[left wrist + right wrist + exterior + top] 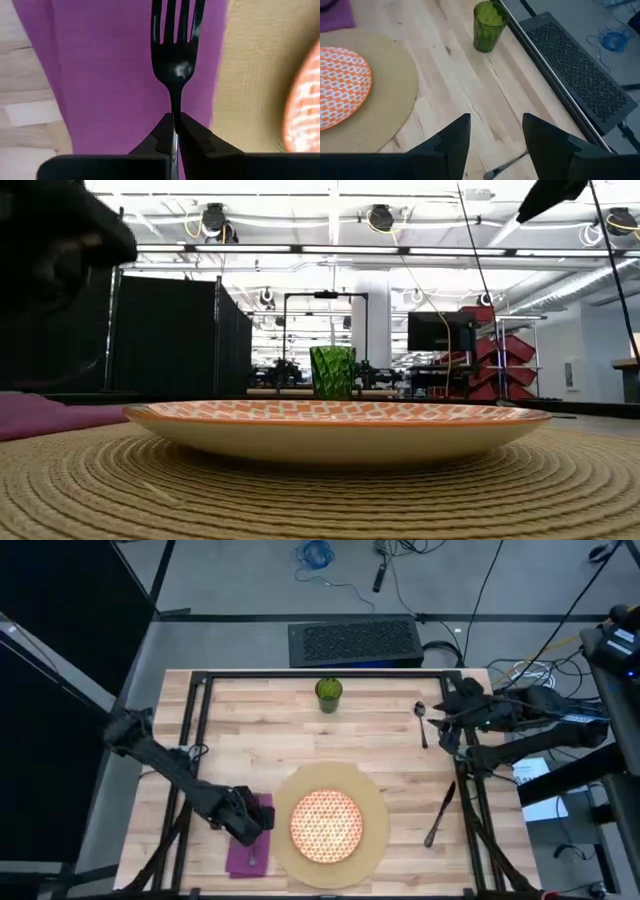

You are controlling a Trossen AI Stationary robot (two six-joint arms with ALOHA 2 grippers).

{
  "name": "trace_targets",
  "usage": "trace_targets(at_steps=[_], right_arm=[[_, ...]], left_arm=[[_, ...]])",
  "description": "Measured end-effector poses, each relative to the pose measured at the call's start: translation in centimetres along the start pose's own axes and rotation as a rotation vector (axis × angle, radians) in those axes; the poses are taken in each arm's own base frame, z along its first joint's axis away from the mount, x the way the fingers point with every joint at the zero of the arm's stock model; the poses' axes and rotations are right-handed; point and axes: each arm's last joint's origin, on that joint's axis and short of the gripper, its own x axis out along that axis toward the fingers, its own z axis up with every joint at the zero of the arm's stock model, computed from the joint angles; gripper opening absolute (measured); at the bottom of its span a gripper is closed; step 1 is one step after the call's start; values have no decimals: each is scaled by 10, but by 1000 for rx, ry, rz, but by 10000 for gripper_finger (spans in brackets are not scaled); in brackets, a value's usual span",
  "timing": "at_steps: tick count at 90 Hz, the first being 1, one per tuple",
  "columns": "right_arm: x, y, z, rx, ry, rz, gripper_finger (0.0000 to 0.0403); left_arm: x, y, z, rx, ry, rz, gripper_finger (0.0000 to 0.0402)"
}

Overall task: Set table place
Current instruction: Put the black fork on top of the purple napkin

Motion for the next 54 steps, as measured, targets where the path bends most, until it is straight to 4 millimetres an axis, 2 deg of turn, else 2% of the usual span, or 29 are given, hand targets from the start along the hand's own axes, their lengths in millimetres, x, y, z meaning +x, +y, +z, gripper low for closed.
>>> trace_targets(at_steps=[31, 54], right_arm=[[-16, -11, -12, 18, -52, 31, 166], [-18, -13, -14, 22, -50, 31, 166]], left_arm=[[5, 0, -3, 51, 38, 27, 3], [5, -2, -3, 59, 55, 14, 57]])
